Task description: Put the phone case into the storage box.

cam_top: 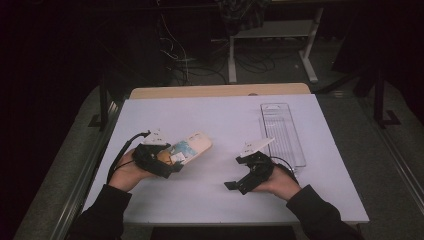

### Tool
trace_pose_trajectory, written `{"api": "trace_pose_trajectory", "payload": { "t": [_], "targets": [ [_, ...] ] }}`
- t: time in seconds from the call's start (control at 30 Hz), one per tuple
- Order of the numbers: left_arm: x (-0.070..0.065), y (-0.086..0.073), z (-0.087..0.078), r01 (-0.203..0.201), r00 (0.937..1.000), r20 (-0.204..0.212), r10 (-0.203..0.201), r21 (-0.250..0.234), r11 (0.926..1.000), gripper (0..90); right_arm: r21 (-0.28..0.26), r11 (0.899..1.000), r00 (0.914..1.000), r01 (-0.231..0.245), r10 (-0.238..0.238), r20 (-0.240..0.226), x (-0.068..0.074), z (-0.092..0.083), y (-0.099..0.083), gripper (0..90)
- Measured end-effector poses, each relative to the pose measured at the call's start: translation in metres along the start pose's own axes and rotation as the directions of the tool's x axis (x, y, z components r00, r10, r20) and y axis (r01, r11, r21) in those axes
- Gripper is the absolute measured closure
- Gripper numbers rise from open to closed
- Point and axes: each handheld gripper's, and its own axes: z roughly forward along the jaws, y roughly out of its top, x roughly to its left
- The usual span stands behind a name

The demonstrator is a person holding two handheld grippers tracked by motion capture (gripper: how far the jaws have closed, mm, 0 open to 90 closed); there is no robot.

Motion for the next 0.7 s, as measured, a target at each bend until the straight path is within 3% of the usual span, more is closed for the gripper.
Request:
{"api": "trace_pose_trajectory", "payload": {
  "t": [0.23, 0.3, 0.47, 0.53, 0.57, 0.7],
  "targets": [
    [0.004, 0.000, -0.001, 0.004, 0.9998, 0.021, -0.003, -0.006, 1.0000, 11.7, 0.008, 0.999, 0.9995, 0.031, -0.031, 0.003, -0.004, 0.000, 0.018, 0.0],
    [0.007, 0.001, -0.002, -0.024, 0.9994, 0.024, 0.024, -0.005, 0.9997, 11.7, 0.015, 0.999, 0.9989, 0.047, -0.047, 0.009, -0.005, -0.002, 0.023, 0.0],
    [0.009, 0.004, -0.001, -0.042, 0.9982, 0.043, 0.042, -0.007, 0.9991, 11.7, 0.031, 0.997, 0.9975, 0.070, -0.071, 0.008, -0.011, -0.006, 0.033, 0.0],
    [0.009, 0.005, 0.000, -0.035, 0.9976, 0.059, 0.036, -0.016, 0.9993, 11.7, 0.049, 0.994, 0.9946, 0.103, -0.103, 0.009, -0.017, -0.007, 0.036, 0.0],
    [0.011, 0.006, 0.001, -0.057, 0.9966, 0.060, 0.057, -0.007, 0.9984, 11.7, 0.049, 0.992, 0.9934, 0.114, -0.114, 0.006, -0.019, -0.008, 0.038, 0.0],
    [0.017, 0.010, 0.002, -0.068, 0.9943, 0.083, 0.068, 0.001, 0.9977, 11.7, 0.059, 0.990, 0.9913, 0.131, -0.131, -0.012, -0.029, -0.009, 0.042, 0.0]
  ]
}}
